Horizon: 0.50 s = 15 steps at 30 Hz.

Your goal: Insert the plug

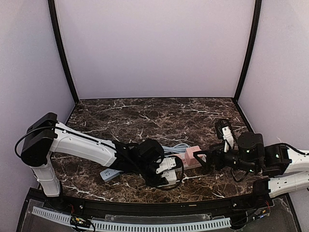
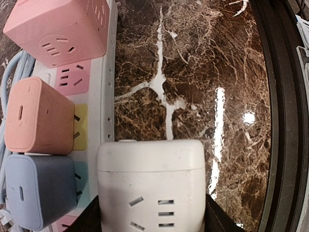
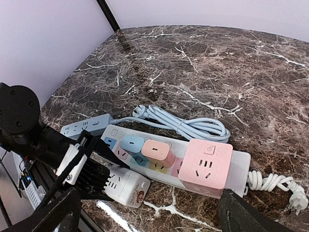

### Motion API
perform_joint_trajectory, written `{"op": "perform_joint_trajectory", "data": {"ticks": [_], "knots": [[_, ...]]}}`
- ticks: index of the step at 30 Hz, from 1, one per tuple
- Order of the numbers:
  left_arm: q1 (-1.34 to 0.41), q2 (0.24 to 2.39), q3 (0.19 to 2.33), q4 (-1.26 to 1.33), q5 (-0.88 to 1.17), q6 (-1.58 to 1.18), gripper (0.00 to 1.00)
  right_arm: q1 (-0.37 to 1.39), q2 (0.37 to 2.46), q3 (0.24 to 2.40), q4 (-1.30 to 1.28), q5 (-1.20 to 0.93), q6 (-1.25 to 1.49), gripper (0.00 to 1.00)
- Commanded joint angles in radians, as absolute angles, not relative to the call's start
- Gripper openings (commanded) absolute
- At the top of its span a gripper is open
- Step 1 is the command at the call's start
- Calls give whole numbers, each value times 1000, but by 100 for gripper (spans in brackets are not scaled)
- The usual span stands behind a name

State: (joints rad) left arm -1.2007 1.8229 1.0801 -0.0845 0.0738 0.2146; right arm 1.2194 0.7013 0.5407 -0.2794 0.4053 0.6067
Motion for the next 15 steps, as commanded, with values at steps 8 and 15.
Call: {"op": "perform_joint_trajectory", "data": {"ticks": [8,15], "knots": [[-1207,1737,1006,-11,74,235,26,1225,702,533,-278,417,603,99],[-1206,1632,881,147,48,258,1,1225,743,562,-262,393,612,99]]}}
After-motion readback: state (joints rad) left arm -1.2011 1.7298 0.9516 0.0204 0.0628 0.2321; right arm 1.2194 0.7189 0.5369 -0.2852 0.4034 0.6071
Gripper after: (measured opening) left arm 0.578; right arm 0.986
